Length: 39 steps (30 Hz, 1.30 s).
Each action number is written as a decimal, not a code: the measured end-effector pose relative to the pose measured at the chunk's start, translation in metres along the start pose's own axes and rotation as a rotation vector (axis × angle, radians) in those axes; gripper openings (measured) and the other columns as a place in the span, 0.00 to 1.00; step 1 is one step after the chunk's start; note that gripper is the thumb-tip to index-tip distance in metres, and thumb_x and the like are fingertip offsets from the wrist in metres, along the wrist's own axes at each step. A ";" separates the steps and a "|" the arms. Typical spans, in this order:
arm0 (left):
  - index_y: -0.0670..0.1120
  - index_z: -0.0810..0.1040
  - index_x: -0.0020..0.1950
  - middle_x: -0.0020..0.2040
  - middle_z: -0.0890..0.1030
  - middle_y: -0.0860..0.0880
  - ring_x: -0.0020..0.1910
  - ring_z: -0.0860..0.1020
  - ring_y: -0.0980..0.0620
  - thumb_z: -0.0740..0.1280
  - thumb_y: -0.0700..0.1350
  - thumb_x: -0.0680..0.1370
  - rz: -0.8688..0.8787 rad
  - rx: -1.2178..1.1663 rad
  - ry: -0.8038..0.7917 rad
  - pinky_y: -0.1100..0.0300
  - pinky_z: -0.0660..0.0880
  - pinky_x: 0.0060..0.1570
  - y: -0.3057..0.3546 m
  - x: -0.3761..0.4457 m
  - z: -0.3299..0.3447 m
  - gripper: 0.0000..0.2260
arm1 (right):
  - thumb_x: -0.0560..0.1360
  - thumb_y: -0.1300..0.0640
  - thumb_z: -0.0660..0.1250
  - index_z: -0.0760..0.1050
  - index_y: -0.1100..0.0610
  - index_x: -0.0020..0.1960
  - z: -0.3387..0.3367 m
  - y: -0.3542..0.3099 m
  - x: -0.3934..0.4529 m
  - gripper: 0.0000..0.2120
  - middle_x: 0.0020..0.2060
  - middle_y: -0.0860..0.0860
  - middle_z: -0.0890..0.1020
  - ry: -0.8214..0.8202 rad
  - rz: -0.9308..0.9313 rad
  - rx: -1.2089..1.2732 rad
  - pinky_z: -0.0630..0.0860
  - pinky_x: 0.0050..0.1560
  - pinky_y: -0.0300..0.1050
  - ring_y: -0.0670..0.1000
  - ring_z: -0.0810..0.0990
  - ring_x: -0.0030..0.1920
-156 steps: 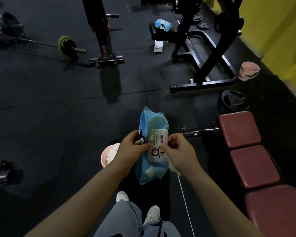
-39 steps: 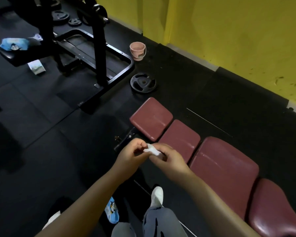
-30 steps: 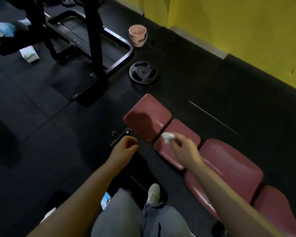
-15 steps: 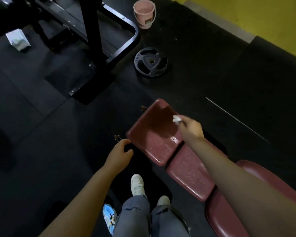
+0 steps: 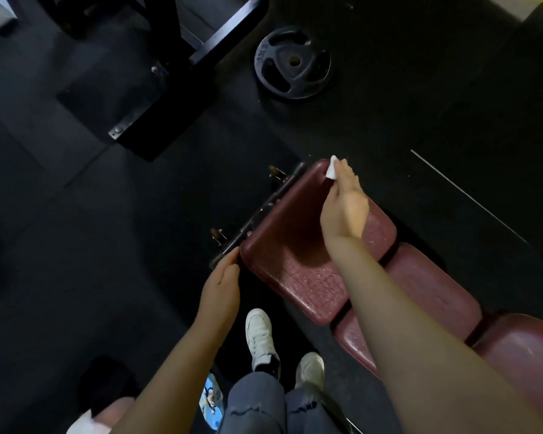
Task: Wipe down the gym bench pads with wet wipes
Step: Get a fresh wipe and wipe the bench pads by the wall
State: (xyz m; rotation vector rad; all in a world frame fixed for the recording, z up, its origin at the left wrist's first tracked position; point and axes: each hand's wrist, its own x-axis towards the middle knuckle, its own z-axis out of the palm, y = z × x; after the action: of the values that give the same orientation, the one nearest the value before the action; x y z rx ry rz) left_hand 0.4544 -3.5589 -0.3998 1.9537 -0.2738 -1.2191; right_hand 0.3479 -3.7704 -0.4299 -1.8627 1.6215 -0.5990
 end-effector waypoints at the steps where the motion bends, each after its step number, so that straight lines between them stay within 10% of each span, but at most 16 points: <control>1: 0.57 0.74 0.70 0.65 0.79 0.58 0.65 0.75 0.60 0.53 0.46 0.81 0.010 -0.025 -0.009 0.55 0.69 0.69 -0.001 0.001 0.000 0.20 | 0.81 0.66 0.56 0.70 0.58 0.72 -0.001 0.003 -0.003 0.20 0.70 0.54 0.72 0.009 -0.039 0.003 0.63 0.74 0.46 0.51 0.68 0.72; 12: 0.59 0.83 0.57 0.60 0.83 0.55 0.61 0.80 0.58 0.54 0.46 0.82 -0.069 -0.245 -0.153 0.62 0.74 0.59 0.010 0.002 -0.011 0.19 | 0.73 0.71 0.68 0.78 0.60 0.63 0.017 0.007 -0.078 0.20 0.61 0.55 0.81 -0.494 -1.216 -0.004 0.70 0.68 0.49 0.54 0.77 0.65; 19: 0.59 0.81 0.61 0.62 0.82 0.57 0.62 0.78 0.60 0.52 0.47 0.80 -0.100 -0.203 -0.145 0.57 0.69 0.64 0.000 0.010 -0.012 0.20 | 0.79 0.70 0.57 0.72 0.60 0.69 -0.012 0.019 0.013 0.20 0.66 0.57 0.76 0.001 -0.175 -0.177 0.62 0.73 0.44 0.55 0.73 0.68; 27: 0.55 0.80 0.60 0.57 0.85 0.54 0.58 0.81 0.56 0.54 0.45 0.80 -0.053 -0.260 -0.100 0.62 0.78 0.54 0.003 0.001 -0.009 0.17 | 0.77 0.68 0.62 0.74 0.62 0.67 -0.014 0.019 -0.082 0.19 0.66 0.55 0.77 -0.785 -1.252 -0.073 0.69 0.69 0.49 0.54 0.74 0.68; 35: 0.61 0.75 0.66 0.63 0.80 0.59 0.63 0.77 0.62 0.54 0.43 0.81 -0.004 -0.095 -0.032 0.59 0.72 0.63 -0.005 0.001 -0.004 0.20 | 0.77 0.73 0.58 0.75 0.63 0.66 -0.031 0.027 -0.008 0.20 0.66 0.57 0.76 -0.028 -0.127 -0.129 0.64 0.72 0.46 0.54 0.72 0.69; 39: 0.60 0.69 0.73 0.69 0.74 0.59 0.67 0.72 0.62 0.60 0.38 0.80 0.097 0.063 0.003 0.59 0.70 0.66 -0.004 -0.003 -0.001 0.25 | 0.74 0.76 0.65 0.78 0.67 0.59 -0.012 0.005 -0.089 0.16 0.59 0.60 0.80 -0.250 -0.678 0.016 0.73 0.66 0.53 0.55 0.79 0.61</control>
State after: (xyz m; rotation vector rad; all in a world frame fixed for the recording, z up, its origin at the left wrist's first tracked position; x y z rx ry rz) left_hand 0.4528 -3.5548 -0.4006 1.9721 -0.4050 -1.1571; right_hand 0.3223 -3.6846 -0.4205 -2.3635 0.8030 -0.6102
